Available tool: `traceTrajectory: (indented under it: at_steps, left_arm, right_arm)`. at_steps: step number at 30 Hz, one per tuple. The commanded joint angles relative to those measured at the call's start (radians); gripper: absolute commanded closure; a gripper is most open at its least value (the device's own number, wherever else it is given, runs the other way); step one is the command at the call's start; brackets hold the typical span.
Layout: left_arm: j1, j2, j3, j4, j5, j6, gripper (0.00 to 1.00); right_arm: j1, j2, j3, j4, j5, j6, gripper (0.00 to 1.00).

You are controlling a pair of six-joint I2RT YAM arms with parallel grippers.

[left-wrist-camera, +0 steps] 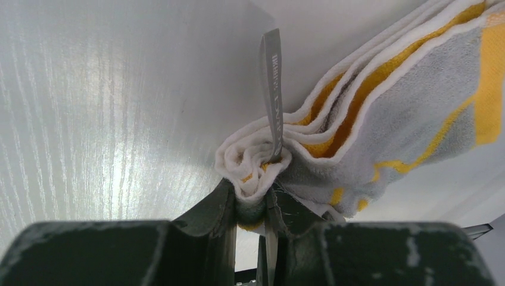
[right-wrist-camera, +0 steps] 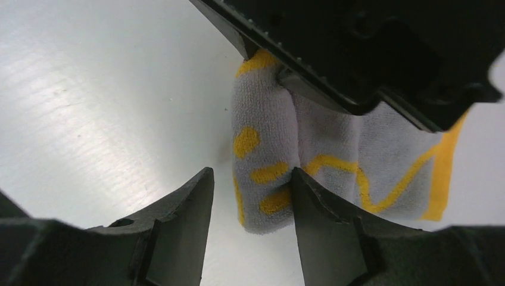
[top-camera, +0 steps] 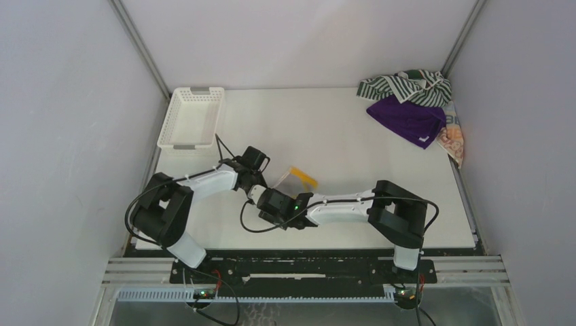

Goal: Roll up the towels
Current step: Roll the towel at the center of the board.

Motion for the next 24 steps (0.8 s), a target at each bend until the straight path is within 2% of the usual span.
traceTrajectory:
  at_steps: [1,6,11,14,18,24]
  left_arm:
    - [-0.005,0.024,0.028,-0.034,-0.021,0.028,0.87]
    - [0.006,0.027,0.033,-0.037,-0.025,0.032,0.85]
    - [0.031,0.001,0.036,-0.037,-0.033,0.024,0.8]
    - [0.049,-0.035,0.039,-0.039,-0.042,0.013,0.69]
    - [0.094,-0.085,0.039,-0.037,-0.048,-0.004,0.55]
    - [0.121,-0.203,-0.004,0.014,-0.068,-0.052,0.43]
  right_arm:
    - [0.024,0.039,0.033,-0.016,0.101,-0.038,0.51]
    - [0.029,0.087,0.033,-0.046,0.118,-0.03,0.6]
    - [-0.007,0.099,0.031,-0.085,0.053,0.015,0.83]
    - [-0.041,0.094,0.028,-0.098,0.0,0.047,0.95]
    - [-0.119,0.072,0.004,-0.084,-0.162,0.099,0.98]
    - [-0.298,0.025,-0.064,-0.011,-0.507,0.187,0.98]
